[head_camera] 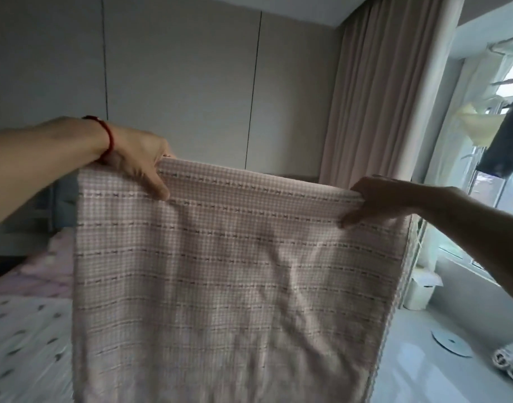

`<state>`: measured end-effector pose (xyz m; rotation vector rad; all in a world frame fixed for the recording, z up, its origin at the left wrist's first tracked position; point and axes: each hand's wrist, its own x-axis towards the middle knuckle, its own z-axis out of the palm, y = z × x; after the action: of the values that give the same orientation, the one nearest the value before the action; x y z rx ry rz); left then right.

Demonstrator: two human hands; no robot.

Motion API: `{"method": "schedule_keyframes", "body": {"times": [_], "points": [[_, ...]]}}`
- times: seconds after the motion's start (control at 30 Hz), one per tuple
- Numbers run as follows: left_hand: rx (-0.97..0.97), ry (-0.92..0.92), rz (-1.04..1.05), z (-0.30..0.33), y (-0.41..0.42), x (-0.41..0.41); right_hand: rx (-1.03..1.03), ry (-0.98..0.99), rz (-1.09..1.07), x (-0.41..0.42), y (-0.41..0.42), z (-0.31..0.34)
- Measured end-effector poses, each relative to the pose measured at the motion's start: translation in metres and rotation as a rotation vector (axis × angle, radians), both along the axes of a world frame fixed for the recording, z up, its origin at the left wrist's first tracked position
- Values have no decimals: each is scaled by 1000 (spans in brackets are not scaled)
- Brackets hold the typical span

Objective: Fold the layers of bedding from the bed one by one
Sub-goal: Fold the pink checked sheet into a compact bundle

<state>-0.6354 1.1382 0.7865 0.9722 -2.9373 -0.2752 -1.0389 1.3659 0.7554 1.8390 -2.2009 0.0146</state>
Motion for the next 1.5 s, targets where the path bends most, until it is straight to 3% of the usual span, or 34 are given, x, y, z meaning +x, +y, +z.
{"method": "schedule_keyframes", "body": {"times": [0.17, 0.3, 0.43, 0.57, 0.67, 0.83, 0.9, 1.03, 1.23, 1.5], "points": [[138, -112, -4, -17, -26, 34, 142, -31, -9, -1, -39, -19], [-15, -254, 75, -47, -53, 41, 227, -50, 30, -12, -66, -42], [-143, -204, 230, -79, -78, 27, 128, -9, -14, -39, -108, -76], [-291, -50, 464, -112, -129, -9, -16, 70, -113, -57, -147, -96], [-356, 241, 685, -125, -210, -32, -147, 129, -183, -67, -180, -84], [-412, 671, 833, -70, -143, -69, -412, 58, -190, -85, -193, -41], [-493, 698, 870, -59, -133, -67, -511, 54, -134, -88, -179, -27], [-552, 547, 823, -61, -113, -50, -582, 81, -18, -87, -144, -27], [-332, 511, 772, -151, -27, -33, -444, 42, 37, -80, -87, -137], [-14, 152, 806, -392, 66, 38, -191, -208, 84, -34, 45, -372]]}}
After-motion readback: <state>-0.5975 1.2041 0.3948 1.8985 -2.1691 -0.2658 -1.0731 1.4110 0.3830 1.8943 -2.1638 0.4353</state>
